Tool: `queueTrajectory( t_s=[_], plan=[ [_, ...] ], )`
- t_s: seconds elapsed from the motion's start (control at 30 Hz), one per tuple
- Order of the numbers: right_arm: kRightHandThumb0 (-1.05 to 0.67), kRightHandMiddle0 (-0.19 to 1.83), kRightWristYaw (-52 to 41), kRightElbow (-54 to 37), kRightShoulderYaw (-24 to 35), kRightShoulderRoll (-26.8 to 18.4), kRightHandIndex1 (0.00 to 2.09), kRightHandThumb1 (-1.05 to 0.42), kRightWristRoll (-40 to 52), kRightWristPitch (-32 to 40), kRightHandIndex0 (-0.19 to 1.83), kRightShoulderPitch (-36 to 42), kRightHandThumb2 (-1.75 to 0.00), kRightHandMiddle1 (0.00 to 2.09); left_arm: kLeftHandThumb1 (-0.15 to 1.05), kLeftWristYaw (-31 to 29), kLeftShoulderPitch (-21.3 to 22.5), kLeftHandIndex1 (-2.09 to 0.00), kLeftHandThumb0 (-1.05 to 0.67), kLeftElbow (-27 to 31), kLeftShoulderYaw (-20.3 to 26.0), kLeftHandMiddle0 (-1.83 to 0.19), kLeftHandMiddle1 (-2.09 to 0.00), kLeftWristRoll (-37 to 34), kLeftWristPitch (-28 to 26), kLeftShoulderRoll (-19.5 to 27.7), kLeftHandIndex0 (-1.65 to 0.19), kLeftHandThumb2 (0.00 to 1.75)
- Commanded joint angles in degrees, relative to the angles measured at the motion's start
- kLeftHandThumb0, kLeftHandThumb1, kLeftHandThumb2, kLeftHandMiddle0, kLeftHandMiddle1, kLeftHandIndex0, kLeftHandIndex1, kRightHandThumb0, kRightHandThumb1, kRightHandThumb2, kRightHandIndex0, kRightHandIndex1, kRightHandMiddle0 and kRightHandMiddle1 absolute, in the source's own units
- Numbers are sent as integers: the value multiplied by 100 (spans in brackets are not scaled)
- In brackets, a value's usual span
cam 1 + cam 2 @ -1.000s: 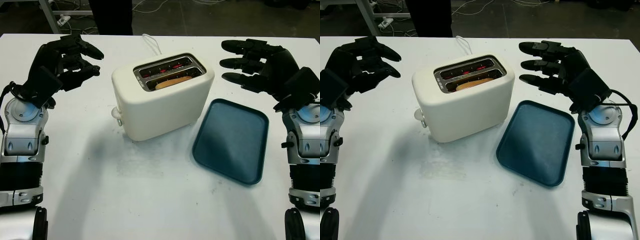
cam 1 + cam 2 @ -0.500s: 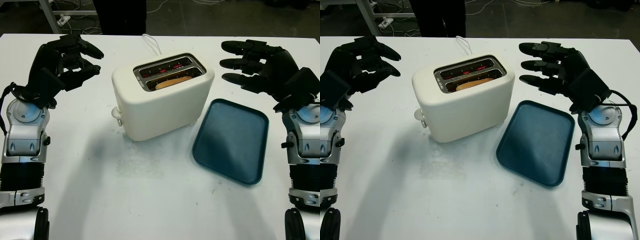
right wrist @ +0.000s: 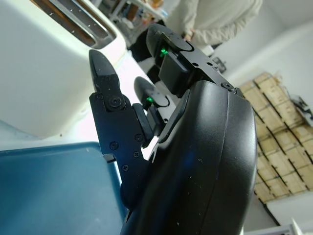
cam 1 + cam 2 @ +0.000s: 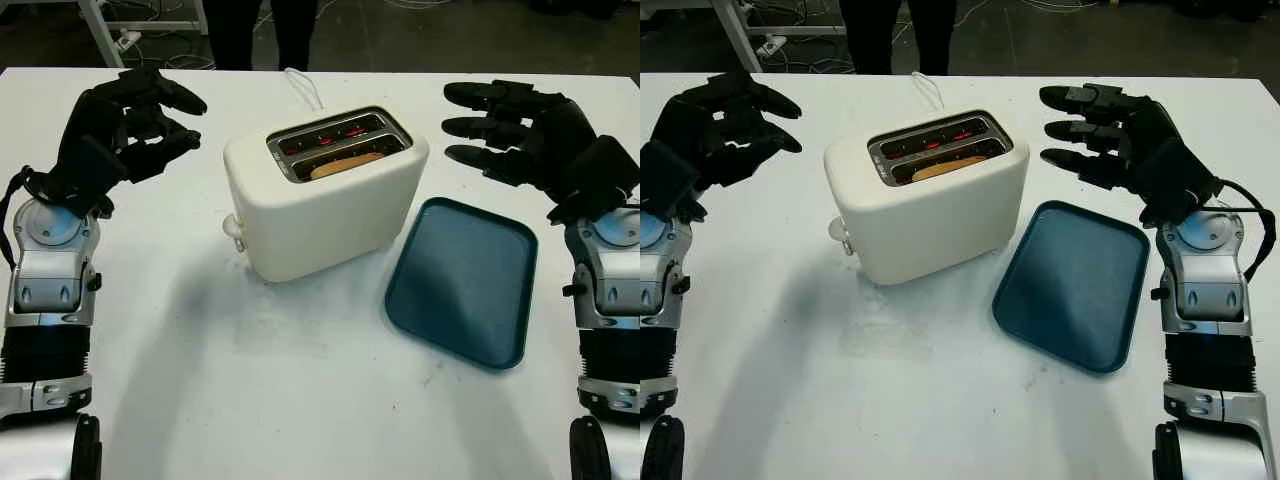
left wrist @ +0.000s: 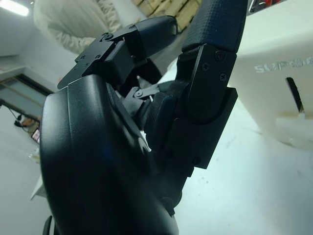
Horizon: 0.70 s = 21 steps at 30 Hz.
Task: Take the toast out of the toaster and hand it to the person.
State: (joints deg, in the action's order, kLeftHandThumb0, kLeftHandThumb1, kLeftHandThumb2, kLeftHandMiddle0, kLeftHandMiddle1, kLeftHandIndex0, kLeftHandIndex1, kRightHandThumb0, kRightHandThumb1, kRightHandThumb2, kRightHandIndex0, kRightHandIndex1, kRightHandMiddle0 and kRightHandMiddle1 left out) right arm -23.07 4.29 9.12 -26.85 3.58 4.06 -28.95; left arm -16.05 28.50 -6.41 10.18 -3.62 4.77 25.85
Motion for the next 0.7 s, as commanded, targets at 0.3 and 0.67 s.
queueTrajectory(
  t_s=[0.3, 0.67],
  plan=[
    [-29, 61, 209, -119, 61, -7, 19, -78, 46, 128, 60, -2, 0, 0, 92, 118, -69, -134, -105, 74, 19, -11, -155, 149, -47, 70, -25, 14],
    [-38, 62, 197, -338, 44, -50, 15, -77, 27, 391, 60, 63, 0, 1, 88, 7, -63, -119, -105, 106, -3, -40, -140, 135, -21, 79, -48, 0]
  ],
)
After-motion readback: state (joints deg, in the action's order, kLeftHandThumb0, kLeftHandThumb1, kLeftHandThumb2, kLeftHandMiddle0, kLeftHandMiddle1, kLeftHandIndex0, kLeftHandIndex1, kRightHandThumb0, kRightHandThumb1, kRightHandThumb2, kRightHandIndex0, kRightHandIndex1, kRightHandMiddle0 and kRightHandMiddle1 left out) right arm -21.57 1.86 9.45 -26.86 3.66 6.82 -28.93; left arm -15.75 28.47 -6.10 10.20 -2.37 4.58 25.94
